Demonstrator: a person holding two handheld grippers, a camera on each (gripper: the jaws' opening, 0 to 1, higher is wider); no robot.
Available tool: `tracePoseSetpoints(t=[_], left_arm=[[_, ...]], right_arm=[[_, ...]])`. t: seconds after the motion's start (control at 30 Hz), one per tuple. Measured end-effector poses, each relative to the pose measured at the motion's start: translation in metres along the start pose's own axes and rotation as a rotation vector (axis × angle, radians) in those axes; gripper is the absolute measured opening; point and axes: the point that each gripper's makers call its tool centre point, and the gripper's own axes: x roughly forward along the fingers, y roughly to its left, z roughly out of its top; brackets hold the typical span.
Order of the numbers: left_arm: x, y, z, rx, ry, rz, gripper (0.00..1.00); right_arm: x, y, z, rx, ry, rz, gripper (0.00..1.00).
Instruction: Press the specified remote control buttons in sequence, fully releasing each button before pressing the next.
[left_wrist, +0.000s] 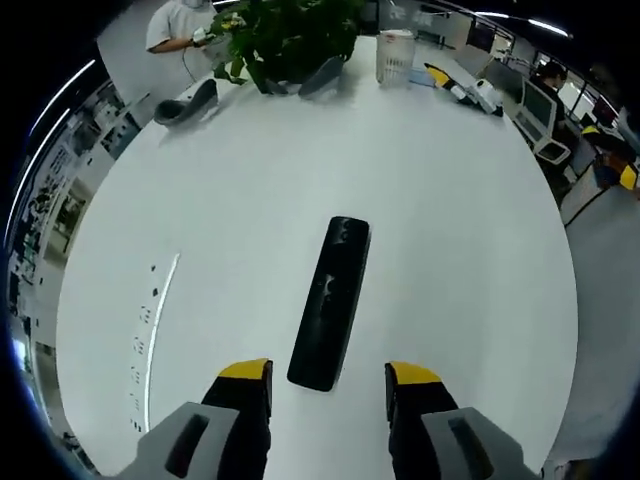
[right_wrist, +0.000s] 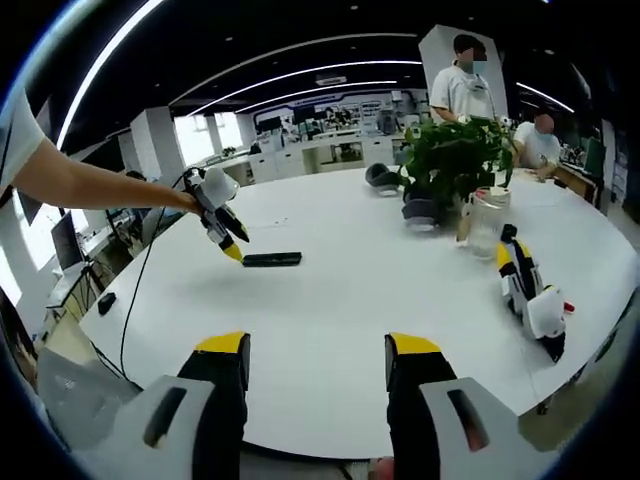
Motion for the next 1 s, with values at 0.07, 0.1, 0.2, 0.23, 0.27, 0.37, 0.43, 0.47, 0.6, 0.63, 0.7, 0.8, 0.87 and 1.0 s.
tracePoseSetpoints(t=[0.07, 0.1, 0.2, 0.23, 0.27, 0.37, 0.43, 0.47, 0.6, 0.63, 0.7, 0.8, 0.87, 1.0], left_arm=[[0.004, 0.0, -0.002, 0.007, 0.013, -0.006, 0.46], [0.007, 0.0, -0.003, 0.013, 0.021, -0.008, 0.46], [0.01, 0.0, -0.002, 0.017, 0.025, -0.015, 0.46], [0.01, -0.001, -0.002, 0.019, 0.026, -0.019, 0.46], [0.011, -0.001, -0.002, 0.023, 0.03, -0.02, 0.46], [0.014, -0.001, -0.003, 0.03, 0.041, -0.021, 0.46], [0.017, -0.001, -0.004, 0.029, 0.051, -0.029, 0.46], [0.02, -0.001, -0.004, 0.027, 0.056, -0.033, 0.46], [0.023, -0.003, -0.004, 0.018, 0.057, -0.042, 0.46], [0.025, -0.003, -0.004, 0.021, 0.064, -0.042, 0.46], [0.027, -0.001, -0.006, 0.029, 0.073, -0.039, 0.46], [0.027, 0.001, -0.007, 0.009, 0.077, -0.046, 0.46], [0.028, 0.0, -0.009, 0.014, 0.082, -0.045, 0.46], [0.031, 0.0, -0.011, 0.029, 0.096, -0.041, 0.46]], right_arm=[[0.001, 0.0, -0.001, -0.004, 0.008, -0.003, 0.56], [0.001, 0.0, -0.002, -0.007, 0.01, -0.006, 0.56], [0.001, 0.0, -0.003, -0.008, 0.018, -0.003, 0.56], [0.001, 0.0, -0.003, -0.009, 0.019, -0.003, 0.56], [0.001, 0.0, -0.003, -0.01, 0.018, -0.002, 0.56], [0.002, 0.0, -0.003, -0.011, 0.02, -0.002, 0.56], [0.002, 0.0, -0.004, -0.01, 0.023, -0.001, 0.56], [0.002, 0.0, -0.004, -0.01, 0.023, -0.001, 0.56], [0.003, -0.001, -0.006, -0.013, 0.035, -0.002, 0.56], [0.003, -0.001, -0.005, -0.014, 0.034, -0.002, 0.56], [0.004, 0.0, -0.005, -0.013, 0.033, -0.001, 0.56], [0.004, -0.001, -0.006, -0.014, 0.039, -0.004, 0.56], [0.004, -0.002, -0.006, -0.015, 0.04, -0.006, 0.56], [0.004, -0.001, -0.007, -0.017, 0.041, -0.005, 0.56]])
